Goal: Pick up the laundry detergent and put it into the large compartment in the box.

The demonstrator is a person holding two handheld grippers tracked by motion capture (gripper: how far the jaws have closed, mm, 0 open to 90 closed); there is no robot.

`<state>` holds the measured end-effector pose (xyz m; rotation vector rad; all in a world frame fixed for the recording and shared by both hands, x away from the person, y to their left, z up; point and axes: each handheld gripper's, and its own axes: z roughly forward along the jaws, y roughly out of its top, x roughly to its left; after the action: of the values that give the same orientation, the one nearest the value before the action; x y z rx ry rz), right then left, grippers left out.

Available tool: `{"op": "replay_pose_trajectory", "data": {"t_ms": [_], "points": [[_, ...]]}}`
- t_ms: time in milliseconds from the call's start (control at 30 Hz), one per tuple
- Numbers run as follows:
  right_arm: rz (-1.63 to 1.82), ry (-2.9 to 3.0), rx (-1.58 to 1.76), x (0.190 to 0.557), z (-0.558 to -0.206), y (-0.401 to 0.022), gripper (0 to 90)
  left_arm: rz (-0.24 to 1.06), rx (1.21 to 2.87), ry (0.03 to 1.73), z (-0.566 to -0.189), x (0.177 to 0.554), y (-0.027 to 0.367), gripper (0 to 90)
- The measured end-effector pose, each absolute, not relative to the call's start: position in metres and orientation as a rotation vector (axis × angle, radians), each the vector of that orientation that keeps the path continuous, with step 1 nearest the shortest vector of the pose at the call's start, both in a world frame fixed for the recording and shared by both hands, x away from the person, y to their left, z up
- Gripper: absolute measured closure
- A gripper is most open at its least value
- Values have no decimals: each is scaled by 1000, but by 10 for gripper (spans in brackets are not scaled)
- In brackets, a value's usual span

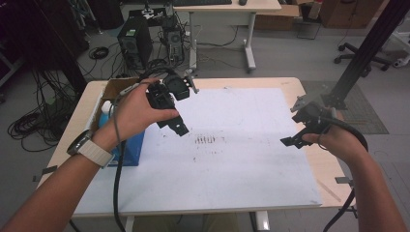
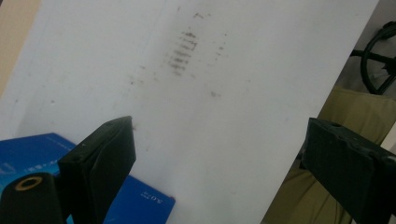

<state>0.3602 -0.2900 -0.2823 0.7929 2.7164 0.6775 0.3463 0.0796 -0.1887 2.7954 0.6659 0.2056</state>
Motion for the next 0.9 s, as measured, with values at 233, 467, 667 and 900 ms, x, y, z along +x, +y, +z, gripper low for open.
{"op": "replay_pose_trajectory", "data": {"t_ms": [233,467,667,900], "points": [[679,2718,793,361,-282,-289,76,195,2806,612,-193,342,72,101],[685,2713,793,360,-282,-289,76,191,2816,576,-194,340,65,101],[690,2710,792,358,-281,-289,76,190,2817,560,-197,336,61,101],[694,2705,790,356,-280,-290,75,185,2826,535,-198,334,57,99]]}}
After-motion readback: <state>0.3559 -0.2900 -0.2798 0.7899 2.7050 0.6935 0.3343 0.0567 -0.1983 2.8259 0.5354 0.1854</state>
